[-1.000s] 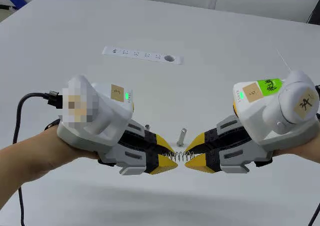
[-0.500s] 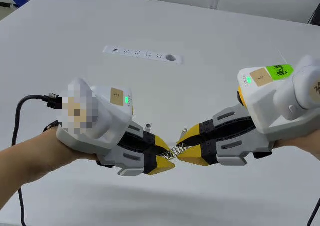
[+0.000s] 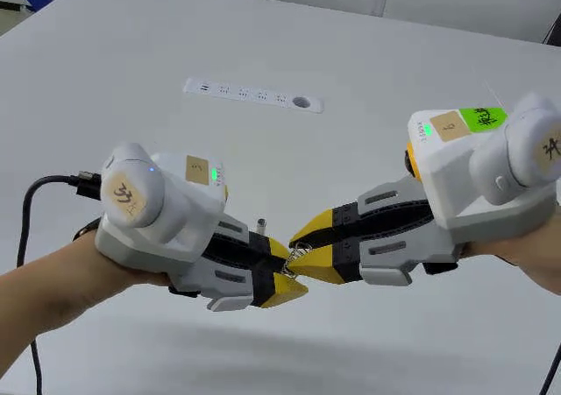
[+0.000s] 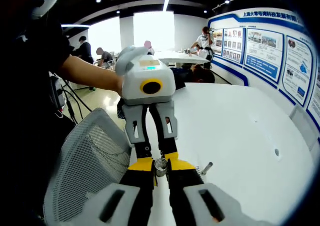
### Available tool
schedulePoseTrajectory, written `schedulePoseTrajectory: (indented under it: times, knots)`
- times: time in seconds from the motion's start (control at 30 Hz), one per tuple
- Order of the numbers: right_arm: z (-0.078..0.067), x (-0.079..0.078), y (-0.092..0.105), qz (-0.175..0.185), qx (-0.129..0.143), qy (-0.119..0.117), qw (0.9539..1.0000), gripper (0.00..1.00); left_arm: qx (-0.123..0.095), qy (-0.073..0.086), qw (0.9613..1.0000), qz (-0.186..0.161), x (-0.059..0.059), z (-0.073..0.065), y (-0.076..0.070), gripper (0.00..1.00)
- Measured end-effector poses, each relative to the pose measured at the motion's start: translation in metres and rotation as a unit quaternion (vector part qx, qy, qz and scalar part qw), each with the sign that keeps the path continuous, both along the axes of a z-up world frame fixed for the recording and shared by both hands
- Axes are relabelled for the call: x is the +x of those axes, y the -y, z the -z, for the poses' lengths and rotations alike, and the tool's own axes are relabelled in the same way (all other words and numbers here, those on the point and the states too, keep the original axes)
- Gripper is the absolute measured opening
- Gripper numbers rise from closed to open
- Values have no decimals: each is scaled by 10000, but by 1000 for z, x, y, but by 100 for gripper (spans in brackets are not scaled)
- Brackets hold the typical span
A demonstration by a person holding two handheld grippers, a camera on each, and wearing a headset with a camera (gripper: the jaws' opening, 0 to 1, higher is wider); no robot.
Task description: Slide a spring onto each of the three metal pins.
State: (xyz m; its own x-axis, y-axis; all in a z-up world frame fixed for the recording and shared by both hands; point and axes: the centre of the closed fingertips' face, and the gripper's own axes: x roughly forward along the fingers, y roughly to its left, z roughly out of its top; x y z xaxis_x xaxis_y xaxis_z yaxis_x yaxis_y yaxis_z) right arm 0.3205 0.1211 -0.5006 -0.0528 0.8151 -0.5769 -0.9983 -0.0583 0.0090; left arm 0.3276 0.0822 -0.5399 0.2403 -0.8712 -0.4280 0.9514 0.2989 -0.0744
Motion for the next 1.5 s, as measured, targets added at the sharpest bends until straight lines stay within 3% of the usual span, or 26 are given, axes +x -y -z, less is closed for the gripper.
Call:
schedulePoseTrajectory:
  times: [0.1, 0.3, 0.4, 0.53, 0.6, 0.7, 0.83, 1.1, 1.33, 1.5]
  knots:
    - [-3, -2, -3, 1, 93, -107, 9999, 11, -106, -4, 9999, 49, -2, -3, 2, 10]
    - [-4, 2, -6, 28, 115, -45, 9999, 11, -165, -28, 9998, -70, 1, -4, -3, 11]
    - [-6, 6, -8, 68, 146, -45, 9999, 11, -289, -228, 9989, -296, 6, -7, -8, 11]
    - [-10, 10, -11, 95, 186, 9, 9998, 11, -270, -155, 9987, -410, 9, -8, -12, 12]
    - [-12, 13, -11, 111, 189, 70, 9997, 11, -286, -90, 9986, -436, 10, -10, -15, 14]
    - [-18, 18, -10, 156, 233, 102, 9996, 11, -362, -139, 9983, -437, 8, -12, -18, 25]
    - [-21, 32, -4, 330, 230, 238, 9989, 11, -278, -136, 9975, -628, 12, -8, -29, 35]
    - [-16, 76, 16, 1000, 99, 569, 9933, 11, -220, -202, 9947, -984, 19, -1, -49, 38]
    - [-2, 102, 28, 1426, -18, 546, 9883, 11, -320, -225, 9933, -1087, 18, -3, -55, 53]
    - [16, 119, 35, 1755, -76, 406, 9836, 11, -238, -191, 9915, -1265, 23, 0, -63, 72]
